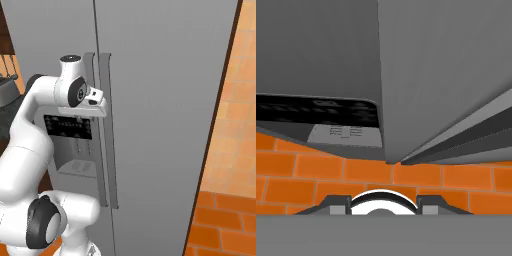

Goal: Take the strawberry from the fridge and place it on top of the pancake, located on the dining counter.

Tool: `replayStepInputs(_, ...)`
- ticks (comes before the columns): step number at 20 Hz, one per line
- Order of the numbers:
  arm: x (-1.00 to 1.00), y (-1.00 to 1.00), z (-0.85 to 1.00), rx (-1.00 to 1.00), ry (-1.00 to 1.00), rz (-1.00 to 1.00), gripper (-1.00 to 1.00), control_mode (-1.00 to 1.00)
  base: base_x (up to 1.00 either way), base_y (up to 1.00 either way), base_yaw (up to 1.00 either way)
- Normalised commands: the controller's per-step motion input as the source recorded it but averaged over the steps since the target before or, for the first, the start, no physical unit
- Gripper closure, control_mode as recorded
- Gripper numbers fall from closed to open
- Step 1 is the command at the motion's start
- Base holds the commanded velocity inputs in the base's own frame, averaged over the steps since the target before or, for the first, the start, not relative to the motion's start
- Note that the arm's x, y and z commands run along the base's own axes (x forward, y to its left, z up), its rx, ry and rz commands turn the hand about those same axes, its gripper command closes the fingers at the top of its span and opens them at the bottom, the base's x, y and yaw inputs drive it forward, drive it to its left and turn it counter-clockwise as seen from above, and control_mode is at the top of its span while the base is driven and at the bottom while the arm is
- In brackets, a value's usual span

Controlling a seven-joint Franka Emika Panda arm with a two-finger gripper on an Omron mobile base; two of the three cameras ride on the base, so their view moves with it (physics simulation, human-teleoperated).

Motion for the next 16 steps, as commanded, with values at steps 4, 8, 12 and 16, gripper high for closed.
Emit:
replayStepInputs(4, 0.0, 0.0, 0.0, 0.0, 0.0, 0.0, -1.0, 1.0, -0.25, 0.0, 0.0)
replayStepInputs(8, 0.0, 0.0, 0.0, 0.0, 0.0, 0.0, -1.0, 1.0, -0.97, 0.0, -0.02)
replayStepInputs(12, 0.0, 0.0, 0.0, 0.0, 0.0, 0.0, -1.0, 1.0, -0.66, -0.19, 0.0)
replayStepInputs(16, 0.0, 0.0, 0.0, 0.0, 0.0, 0.0, -1.0, 1.0, -0.12, -0.35, 0.0)
